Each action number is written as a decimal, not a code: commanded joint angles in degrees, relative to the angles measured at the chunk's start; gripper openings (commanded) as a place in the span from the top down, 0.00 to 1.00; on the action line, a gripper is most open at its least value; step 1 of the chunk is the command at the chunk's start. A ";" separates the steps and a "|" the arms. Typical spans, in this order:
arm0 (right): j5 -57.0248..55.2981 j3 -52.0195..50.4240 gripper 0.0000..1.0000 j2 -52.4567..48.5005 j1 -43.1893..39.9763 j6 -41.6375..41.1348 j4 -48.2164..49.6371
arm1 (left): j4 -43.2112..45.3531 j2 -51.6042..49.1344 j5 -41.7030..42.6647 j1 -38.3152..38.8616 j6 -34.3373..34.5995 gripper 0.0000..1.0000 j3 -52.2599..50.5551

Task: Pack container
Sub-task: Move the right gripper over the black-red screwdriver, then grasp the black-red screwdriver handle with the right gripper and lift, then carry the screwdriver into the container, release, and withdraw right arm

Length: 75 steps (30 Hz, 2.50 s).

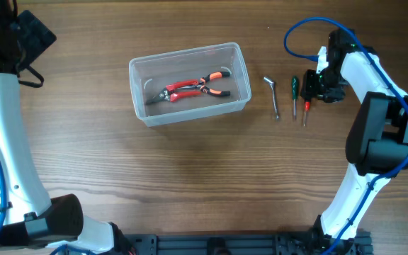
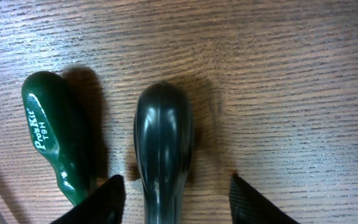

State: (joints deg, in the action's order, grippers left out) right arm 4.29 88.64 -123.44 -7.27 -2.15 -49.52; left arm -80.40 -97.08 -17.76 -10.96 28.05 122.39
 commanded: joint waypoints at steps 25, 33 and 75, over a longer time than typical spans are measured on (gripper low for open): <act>-1.70 -0.11 0.96 -4.20 0.35 -0.90 -2.14 | -0.04 -0.33 -0.46 -0.20 -1.07 0.00 0.63; -1.66 4.79 0.96 -2.38 0.24 -1.01 -6.25 | -0.04 -0.33 -0.46 -0.20 -1.07 0.00 0.63; 21.03 26.03 0.96 -9.16 44.65 66.42 -4.04 | -0.04 -0.33 -0.46 -0.20 -1.07 0.00 0.63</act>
State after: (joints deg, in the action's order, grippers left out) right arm 25.43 114.76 -130.58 35.64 63.70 -53.60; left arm -80.40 -97.08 -17.76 -10.94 28.05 122.39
